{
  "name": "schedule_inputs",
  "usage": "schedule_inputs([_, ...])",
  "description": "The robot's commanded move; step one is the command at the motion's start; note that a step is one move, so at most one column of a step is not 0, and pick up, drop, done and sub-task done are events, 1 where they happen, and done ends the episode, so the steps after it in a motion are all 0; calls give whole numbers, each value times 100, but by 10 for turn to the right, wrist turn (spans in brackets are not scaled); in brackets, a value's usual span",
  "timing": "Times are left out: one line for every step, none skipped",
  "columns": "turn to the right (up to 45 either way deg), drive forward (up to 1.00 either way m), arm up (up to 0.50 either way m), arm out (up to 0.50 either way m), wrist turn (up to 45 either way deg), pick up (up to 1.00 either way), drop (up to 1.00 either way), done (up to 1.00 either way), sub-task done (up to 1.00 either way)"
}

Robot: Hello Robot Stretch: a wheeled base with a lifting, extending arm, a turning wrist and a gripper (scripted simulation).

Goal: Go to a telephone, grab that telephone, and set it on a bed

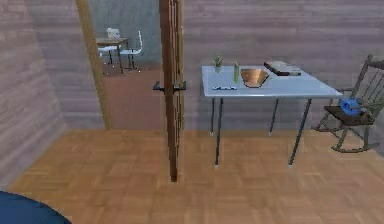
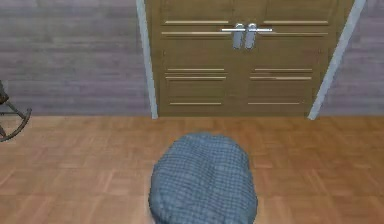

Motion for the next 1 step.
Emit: schedule_inputs([0, 55, 0, 0, 0, 0, 0, 0, 0])
